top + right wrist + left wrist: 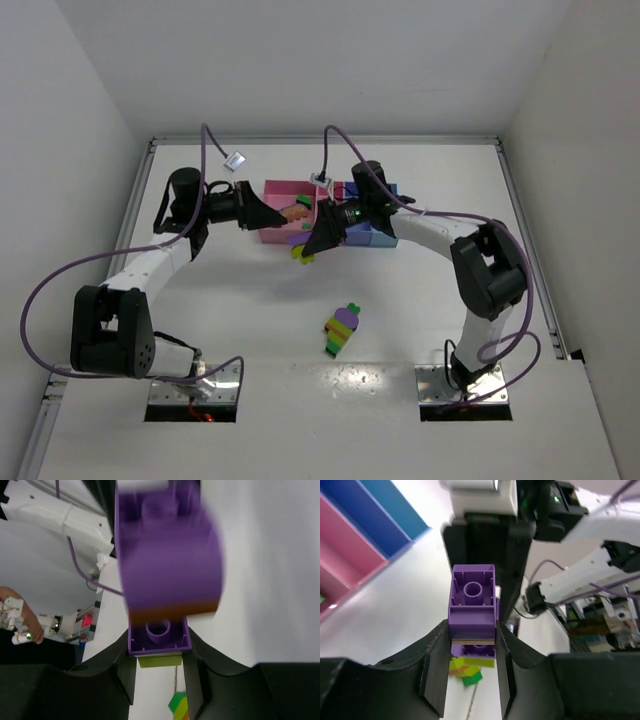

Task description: Sort the legos into containers by color

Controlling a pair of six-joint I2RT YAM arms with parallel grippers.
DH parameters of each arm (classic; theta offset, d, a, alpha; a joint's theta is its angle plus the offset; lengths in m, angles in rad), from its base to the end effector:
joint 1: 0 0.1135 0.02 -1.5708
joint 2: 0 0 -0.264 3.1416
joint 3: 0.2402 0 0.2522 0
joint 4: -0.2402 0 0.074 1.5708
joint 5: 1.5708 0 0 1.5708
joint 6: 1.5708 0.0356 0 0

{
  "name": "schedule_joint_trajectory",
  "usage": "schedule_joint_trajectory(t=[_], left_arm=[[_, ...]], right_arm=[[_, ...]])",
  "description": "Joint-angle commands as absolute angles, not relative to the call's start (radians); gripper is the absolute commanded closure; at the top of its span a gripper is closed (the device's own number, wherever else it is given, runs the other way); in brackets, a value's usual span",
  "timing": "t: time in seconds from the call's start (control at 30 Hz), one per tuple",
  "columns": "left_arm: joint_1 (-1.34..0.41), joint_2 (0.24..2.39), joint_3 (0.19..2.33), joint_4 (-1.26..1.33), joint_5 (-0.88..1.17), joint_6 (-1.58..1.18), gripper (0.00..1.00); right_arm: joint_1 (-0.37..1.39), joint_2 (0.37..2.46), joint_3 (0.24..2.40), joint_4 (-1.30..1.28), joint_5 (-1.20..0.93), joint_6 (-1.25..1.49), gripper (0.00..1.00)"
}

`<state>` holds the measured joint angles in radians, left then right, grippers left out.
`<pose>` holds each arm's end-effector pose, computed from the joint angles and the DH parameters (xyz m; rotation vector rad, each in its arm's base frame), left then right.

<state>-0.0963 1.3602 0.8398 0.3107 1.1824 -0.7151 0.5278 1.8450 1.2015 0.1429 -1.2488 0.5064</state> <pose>0.2882 -0.0609 0.2837 0.3635 1.9065 -1.5967 0.3271 0.2297 0.2277 -0.8975 2.0405 1.8847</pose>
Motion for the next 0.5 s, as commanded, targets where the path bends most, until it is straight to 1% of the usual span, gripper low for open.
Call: schedule_joint_trajectory(t=[0.0,0.07,0.1,0.13,0.2,0.23,0.27,0.3,0.33,0.47], left_arm=[[-0.077,1.333,0.845,0.311,1.124,-0.686,0.93],[-0.077,1.333,0.859,0.226,1.112,-0.580,0.93],[-0.077,1.322,0.859,0.209,1.112,-0.560,0.93],[-0.077,1.322,0.859,0.175,1.112,-0.543,0.93],[-0.089,1.327,0.891,0.070,1.127,-0.404,0.93],[-0.101,1.344,0.929,-0.203,1.127,-0.291,0.93],[-0.112,1.360,0.963,-0.319,1.115,-0.068,0.93],[-0.123,1.371,0.982,-0.400,1.115,0.005,0.93],[-0.123,1.371,0.982,-0.478,1.106,0.049,0.93],[-0.123,1.362,0.933,-0.508,1.106,0.127,0.93]], right_arm=[[0.529,1.753,1.167,-0.013,-1.304,0.347,1.00],[0.529,1.730,1.186,-0.169,-1.293,0.212,1.00],[0.529,1.721,1.199,-0.240,-1.293,0.086,1.00],[0.529,1.706,1.200,-0.379,-1.283,0.024,1.00],[0.509,1.694,1.212,-0.474,-1.269,-0.096,1.00],[0.499,1.675,1.212,-0.539,-1.253,-0.124,1.00],[0.488,1.663,1.198,-0.551,-1.240,-0.138,1.00],[0.464,1.651,1.178,-0.551,-1.239,-0.147,1.00],[0.454,1.640,1.178,-0.573,-1.227,-0.161,1.00],[0.420,1.631,1.178,-0.655,-1.200,-0.239,1.00]])
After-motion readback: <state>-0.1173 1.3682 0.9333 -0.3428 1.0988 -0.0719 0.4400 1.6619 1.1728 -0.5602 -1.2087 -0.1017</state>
